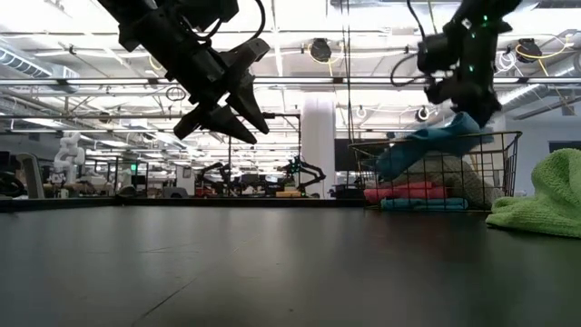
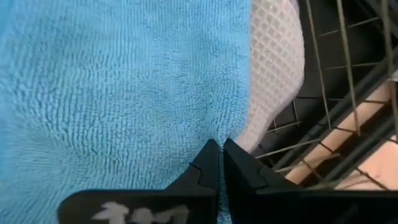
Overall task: Fold microfiber towels
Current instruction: Put the folded blue towel into the gold wire basket
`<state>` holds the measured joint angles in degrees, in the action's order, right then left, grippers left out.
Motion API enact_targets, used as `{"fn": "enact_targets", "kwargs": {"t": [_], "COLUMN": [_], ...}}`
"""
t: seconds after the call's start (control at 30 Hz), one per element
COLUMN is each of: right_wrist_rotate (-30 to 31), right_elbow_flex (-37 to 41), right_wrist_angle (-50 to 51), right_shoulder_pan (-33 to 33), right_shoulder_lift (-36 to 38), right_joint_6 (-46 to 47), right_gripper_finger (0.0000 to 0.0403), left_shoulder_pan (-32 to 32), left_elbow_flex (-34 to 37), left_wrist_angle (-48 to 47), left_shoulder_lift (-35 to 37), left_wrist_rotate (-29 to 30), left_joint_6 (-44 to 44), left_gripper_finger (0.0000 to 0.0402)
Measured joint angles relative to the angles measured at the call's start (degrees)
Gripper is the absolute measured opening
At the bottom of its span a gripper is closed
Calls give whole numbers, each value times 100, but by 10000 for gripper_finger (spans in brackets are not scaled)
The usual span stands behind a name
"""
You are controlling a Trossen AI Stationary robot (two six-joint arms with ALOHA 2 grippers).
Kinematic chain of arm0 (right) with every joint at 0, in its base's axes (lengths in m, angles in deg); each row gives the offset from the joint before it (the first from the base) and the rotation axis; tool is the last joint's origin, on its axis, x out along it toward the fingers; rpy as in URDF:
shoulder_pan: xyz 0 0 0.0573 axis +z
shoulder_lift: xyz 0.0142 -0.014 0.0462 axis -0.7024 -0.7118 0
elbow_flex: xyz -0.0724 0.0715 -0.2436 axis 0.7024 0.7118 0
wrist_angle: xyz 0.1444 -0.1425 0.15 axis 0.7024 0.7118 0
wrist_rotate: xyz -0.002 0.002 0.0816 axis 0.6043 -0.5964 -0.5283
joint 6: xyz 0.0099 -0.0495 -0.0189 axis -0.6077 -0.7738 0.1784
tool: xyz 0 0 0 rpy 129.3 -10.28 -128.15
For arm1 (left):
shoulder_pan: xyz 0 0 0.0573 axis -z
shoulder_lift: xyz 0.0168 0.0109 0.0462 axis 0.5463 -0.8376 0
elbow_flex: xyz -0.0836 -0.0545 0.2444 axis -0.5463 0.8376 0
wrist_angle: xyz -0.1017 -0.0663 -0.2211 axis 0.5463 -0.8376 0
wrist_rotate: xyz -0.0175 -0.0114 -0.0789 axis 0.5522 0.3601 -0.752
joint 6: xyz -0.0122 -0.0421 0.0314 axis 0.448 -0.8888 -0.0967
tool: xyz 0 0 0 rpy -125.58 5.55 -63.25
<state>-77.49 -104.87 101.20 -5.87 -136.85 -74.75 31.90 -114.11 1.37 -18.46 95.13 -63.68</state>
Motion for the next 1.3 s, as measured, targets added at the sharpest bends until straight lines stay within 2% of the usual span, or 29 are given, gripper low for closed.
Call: {"fn": "enact_targets", "kwargs": {"t": [0.07,0.17,0.33,0.47,0.93,1.03,1.17,1.3], "right_wrist_rotate": [131,637,1313,1306,1309,1385,2104,2410], "right_elbow_flex": [241,473,530,530,729,876,1051,1066], "right_wrist_angle": [-244,-595,-1173,-1476,-1349,-1277,-1277,-1513], "right_shoulder_pan": [-92,-158,-171,-171,-160,-155,-151,-143], "right_shoulder_lift": [0,0,2,2,-4,-4,-7,-7], "right_joint_6": [-235,-547,-1160,-1266,-1290,-1418,-1614,-1634], "right_gripper_finger": [0,0,0,0,18,38,84,132], "left_shoulder_pan": [0,0,0,0,0,0,0,0], "left_elbow_flex": [0,0,2,0,0,0,0,0], "left_wrist_angle": [1,2,2,4,4,2,2,0], "left_shoulder_lift": [0,0,0,0,0,0,0,0], "left_wrist_rotate": [0,-6,-48,-48,-46,-46,-46,-46], "left_joint_6": [-5,-15,-94,-135,-233,-247,-284,-290], "left_gripper_finger": [126,126,126,126,126,126,126,126]}}
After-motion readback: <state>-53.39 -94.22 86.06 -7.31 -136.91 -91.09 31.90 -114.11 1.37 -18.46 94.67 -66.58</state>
